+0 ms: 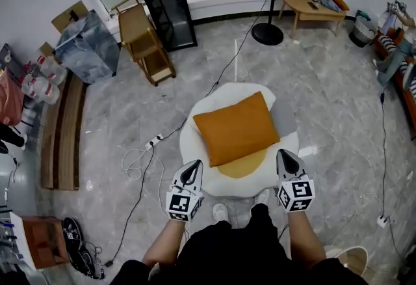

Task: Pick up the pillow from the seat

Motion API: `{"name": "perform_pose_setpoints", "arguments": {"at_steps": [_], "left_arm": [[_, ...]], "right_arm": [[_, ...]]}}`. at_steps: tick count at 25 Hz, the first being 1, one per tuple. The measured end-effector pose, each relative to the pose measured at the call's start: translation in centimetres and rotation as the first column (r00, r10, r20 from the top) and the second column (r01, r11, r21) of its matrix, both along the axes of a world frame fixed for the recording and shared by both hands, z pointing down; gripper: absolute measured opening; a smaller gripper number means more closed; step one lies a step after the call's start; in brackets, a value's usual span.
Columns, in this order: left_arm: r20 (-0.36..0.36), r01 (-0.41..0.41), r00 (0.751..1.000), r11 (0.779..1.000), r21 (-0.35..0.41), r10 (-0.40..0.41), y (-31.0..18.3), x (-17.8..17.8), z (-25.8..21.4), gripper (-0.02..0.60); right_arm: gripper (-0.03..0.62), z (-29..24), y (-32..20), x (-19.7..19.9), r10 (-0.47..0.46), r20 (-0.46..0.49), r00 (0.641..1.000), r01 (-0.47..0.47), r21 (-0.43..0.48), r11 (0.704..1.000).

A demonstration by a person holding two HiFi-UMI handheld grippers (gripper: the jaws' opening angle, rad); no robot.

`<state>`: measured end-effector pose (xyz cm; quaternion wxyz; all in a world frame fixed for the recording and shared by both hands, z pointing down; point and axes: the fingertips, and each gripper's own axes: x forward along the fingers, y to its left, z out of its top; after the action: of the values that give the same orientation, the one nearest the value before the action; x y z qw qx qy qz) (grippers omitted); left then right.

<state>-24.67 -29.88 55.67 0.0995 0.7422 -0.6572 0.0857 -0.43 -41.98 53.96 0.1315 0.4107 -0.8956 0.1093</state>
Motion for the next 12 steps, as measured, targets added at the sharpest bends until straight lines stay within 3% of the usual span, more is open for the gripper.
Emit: {"name": "perform_pose_setpoints", "arguments": {"at_steps": [3,9,12], "left_arm": [[-0.018,0.006,1.000,1.000,-0.002,-0.006,-1.9,0.8,0.5,0.012],[-0.037,0.112,0.993,0.991,-0.073,-0.115,-4.6,1.7,3.7,0.012],[-0.090,0.167,0.980,0.980,-0.105,-0.177,-6.5,1.4,5.7,0.024]], "right_arm": [[0.006,1.5,-2.6,-0.8,-0.085,0.009,0.996,0.085,-0.039,0.996],[0.006,5.9,-7.1,-0.8,-0.203,-0.010,0.979,0.200,-0.121,0.972],[0.008,8.2,-9.7,-0.6,-0.237,-0.037,0.971,0.229,-0.154,0.961]]}}
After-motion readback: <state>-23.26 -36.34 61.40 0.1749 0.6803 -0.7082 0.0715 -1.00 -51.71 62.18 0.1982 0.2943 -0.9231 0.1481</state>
